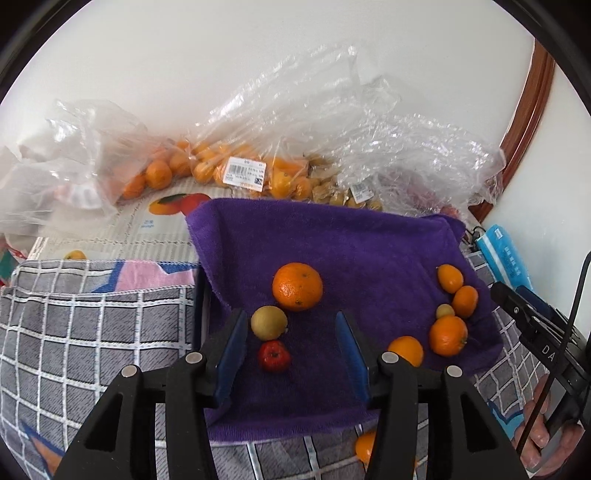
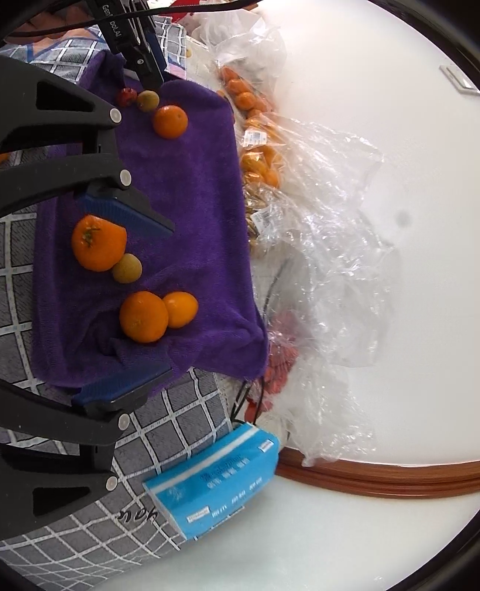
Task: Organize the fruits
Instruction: 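Move both tools back toward the two loose oranges on the bed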
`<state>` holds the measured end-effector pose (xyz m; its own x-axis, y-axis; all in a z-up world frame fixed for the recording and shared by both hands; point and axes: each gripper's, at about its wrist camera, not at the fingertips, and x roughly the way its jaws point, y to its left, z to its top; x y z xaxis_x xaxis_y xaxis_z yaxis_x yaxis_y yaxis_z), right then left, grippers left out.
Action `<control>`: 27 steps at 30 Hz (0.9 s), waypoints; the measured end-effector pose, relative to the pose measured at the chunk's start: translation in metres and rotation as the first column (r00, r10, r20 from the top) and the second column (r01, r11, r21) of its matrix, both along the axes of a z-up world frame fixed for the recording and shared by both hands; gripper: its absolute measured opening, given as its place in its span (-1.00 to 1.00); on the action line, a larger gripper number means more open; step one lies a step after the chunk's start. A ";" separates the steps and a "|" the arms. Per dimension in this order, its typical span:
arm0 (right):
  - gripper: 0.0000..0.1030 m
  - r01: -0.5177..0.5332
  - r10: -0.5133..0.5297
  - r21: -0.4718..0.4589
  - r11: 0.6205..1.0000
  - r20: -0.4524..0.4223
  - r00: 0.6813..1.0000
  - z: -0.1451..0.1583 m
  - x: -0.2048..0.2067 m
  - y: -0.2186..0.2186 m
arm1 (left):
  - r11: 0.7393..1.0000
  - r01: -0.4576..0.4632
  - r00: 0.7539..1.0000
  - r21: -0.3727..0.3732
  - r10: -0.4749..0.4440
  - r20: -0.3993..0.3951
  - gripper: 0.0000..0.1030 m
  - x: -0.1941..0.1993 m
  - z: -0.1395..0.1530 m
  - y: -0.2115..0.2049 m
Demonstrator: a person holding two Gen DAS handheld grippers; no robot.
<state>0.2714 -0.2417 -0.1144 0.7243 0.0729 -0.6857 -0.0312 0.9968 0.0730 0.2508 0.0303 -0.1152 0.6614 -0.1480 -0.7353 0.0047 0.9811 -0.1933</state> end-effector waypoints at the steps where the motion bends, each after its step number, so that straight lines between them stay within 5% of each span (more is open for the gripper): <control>1: 0.37 0.000 0.000 0.001 1.000 0.003 1.000 0.004 -0.004 0.000 | 1.000 -0.013 1.000 -0.003 0.013 0.009 -0.04 -0.005 0.004 0.002; 7: 0.45 0.030 -0.029 -0.053 0.998 0.020 0.999 0.024 -0.033 0.004 | 0.999 -0.040 0.998 -0.001 0.040 0.046 -0.03 -0.040 0.023 0.010; 21: 0.46 0.072 -0.071 -0.020 0.997 0.054 0.996 0.037 -0.107 -0.014 | 0.998 -0.019 0.995 0.054 0.014 0.095 -0.03 -0.121 0.044 0.010; 27: 0.46 0.083 -0.082 -0.019 0.996 0.072 0.994 0.038 -0.134 -0.020 | 1.000 -0.009 0.996 -0.025 0.011 0.090 -0.04 -0.143 0.039 0.022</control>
